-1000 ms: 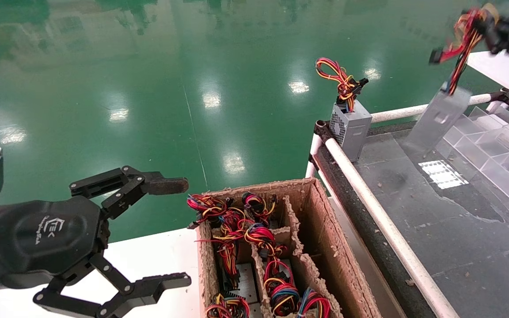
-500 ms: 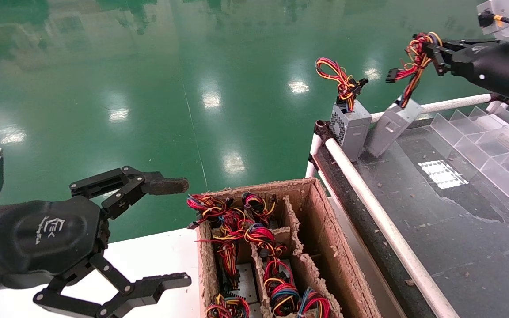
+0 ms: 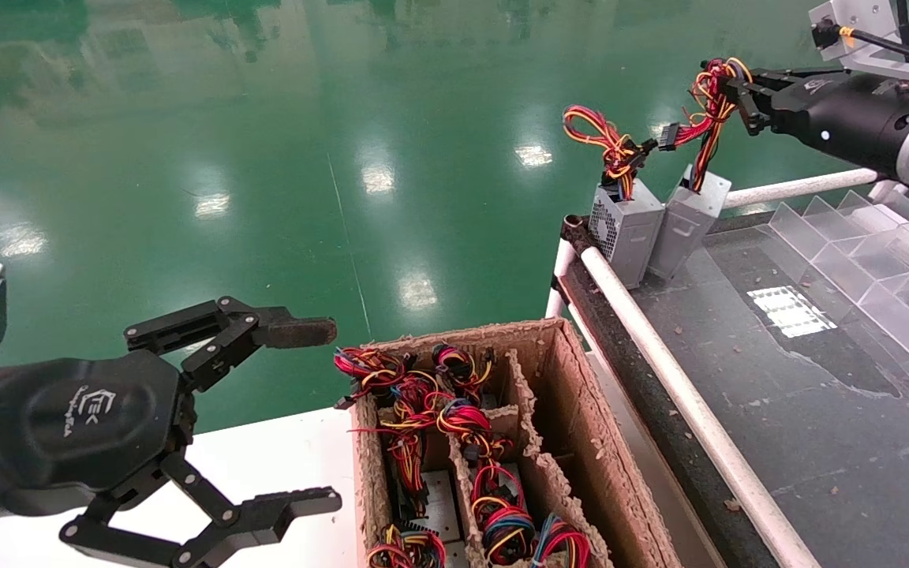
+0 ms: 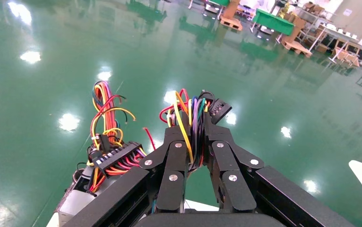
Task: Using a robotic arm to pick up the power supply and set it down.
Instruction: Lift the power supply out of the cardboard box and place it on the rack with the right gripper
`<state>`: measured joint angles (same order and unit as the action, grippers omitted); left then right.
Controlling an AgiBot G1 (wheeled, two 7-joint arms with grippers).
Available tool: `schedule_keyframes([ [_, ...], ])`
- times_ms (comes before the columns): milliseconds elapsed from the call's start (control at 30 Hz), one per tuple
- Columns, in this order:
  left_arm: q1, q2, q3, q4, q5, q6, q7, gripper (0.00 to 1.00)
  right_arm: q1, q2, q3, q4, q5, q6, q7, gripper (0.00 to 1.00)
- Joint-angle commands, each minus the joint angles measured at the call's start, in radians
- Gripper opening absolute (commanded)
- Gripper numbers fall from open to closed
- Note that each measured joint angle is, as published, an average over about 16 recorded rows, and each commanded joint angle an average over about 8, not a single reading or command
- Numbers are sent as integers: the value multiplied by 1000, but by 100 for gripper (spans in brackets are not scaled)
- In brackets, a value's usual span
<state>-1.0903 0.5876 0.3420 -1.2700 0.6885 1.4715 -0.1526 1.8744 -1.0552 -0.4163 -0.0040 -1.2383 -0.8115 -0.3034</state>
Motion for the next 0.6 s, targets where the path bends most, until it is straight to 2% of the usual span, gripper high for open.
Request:
schedule_keyframes([
  [33,0,0,0,0,0,0,0,100,1,1,-2,2,-3,-7,-1,5],
  [233,0,0,0,0,0,0,0,100,0,9,-7,2,-10,-7,-4,7],
  [600,0,0,0,0,0,0,0,100,-1,42,-16,8,-23,-50,-18,0],
])
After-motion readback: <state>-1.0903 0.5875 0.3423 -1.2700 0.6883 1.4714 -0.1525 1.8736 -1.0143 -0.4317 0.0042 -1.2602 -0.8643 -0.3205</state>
